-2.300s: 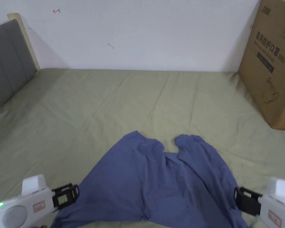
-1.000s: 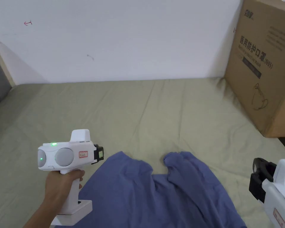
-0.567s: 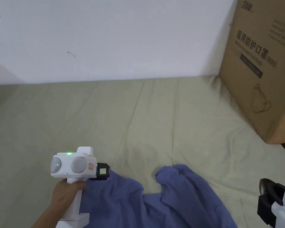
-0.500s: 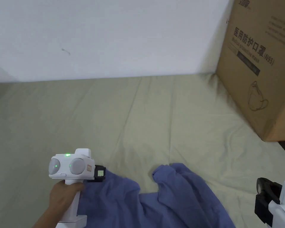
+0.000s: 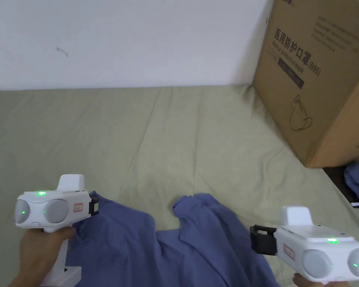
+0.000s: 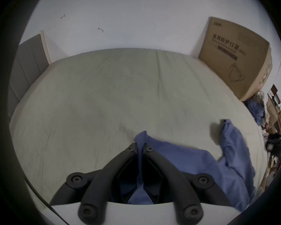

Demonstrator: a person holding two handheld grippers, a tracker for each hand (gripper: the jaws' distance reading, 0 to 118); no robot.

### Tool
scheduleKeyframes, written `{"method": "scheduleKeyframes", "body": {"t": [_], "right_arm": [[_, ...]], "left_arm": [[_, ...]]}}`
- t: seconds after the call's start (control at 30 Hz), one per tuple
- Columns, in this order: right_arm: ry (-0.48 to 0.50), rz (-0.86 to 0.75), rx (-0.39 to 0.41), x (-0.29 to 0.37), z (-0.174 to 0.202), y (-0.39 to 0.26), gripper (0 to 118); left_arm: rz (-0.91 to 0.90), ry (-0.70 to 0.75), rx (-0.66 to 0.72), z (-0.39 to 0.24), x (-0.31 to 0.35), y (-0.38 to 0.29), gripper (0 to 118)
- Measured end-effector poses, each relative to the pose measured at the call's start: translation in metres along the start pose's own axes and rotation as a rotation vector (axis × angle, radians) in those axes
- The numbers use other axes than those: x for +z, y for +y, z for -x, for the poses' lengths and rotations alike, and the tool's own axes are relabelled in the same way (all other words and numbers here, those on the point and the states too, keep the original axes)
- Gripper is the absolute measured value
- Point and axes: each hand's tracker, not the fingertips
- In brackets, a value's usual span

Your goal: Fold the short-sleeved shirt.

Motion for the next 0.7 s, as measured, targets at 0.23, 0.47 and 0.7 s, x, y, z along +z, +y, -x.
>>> {"method": "scheduleKeyframes", "body": {"t": [0.23,0.47,0.7], "right_arm": [[-0.01,0.171,0.047,-0.067,0.013,-0.014,83],[0.006,0.168,-0.008,-0.055,0.027,-0.022,8],[-0.009,0.049,0.025,0.005,0.029,-0.018,1]], "left_arm": [[-0.052,-0.035,0.0,0.006,0.045,-0.005,3],[-0.055,-0.036,0.032,0.011,0.055,-0.013,3],[-0.074,-0.019,0.1,0.021,0.076,-0.024,3]]}}
